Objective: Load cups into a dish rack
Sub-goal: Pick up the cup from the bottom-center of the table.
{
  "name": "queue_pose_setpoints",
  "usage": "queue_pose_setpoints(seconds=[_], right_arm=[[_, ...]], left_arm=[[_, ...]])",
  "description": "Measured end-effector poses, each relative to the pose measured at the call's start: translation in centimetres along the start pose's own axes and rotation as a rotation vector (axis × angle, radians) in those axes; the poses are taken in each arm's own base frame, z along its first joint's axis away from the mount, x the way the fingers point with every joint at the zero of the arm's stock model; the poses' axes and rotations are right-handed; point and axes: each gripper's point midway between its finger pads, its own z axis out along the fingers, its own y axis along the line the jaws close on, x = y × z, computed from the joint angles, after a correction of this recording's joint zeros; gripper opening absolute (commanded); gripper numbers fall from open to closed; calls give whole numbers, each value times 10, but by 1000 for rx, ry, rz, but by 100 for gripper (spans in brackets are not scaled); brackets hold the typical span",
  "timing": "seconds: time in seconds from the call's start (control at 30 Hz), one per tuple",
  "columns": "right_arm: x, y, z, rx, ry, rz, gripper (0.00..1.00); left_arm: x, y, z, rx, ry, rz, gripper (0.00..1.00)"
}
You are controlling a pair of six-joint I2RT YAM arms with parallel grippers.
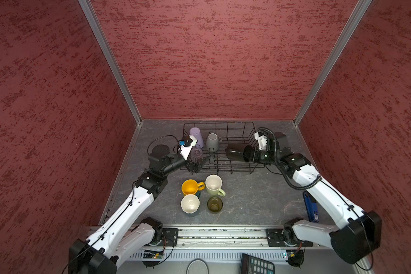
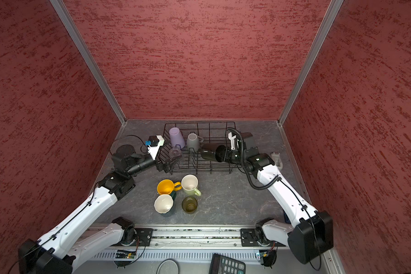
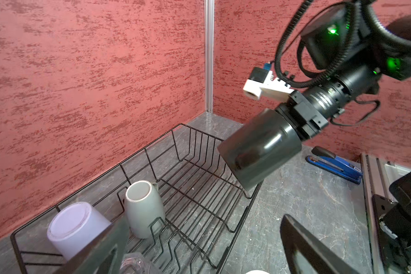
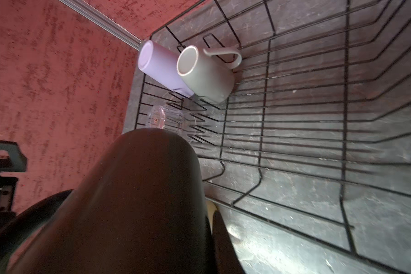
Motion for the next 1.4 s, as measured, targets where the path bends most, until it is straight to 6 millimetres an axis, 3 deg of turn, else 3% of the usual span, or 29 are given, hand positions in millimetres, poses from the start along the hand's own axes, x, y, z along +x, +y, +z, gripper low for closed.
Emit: queue_pose_setpoints(seconds=[0.17, 0.3, 0.53, 0.7, 0.9, 1.4], right_arm=[[-17, 6, 18, -118, 3, 26, 0], [-19, 14, 29, -191, 40, 38, 0], [-19, 38, 25, -317, 71, 5, 0], [-15, 49, 18, -366, 89, -14, 0], [-4, 68, 10, -418, 114, -61, 0], [24, 96, 10, -493, 196, -112, 0]], left_arm=[[6, -8, 9, 79, -39, 67, 100], [3, -10, 17, 130, -59, 114, 100], [7, -14, 29, 197, -79, 167, 100], [10, -15, 35, 225, -88, 169, 100], [-3, -19, 39, 242, -126, 197, 100], [-10, -34, 46, 337, -146, 210, 100]])
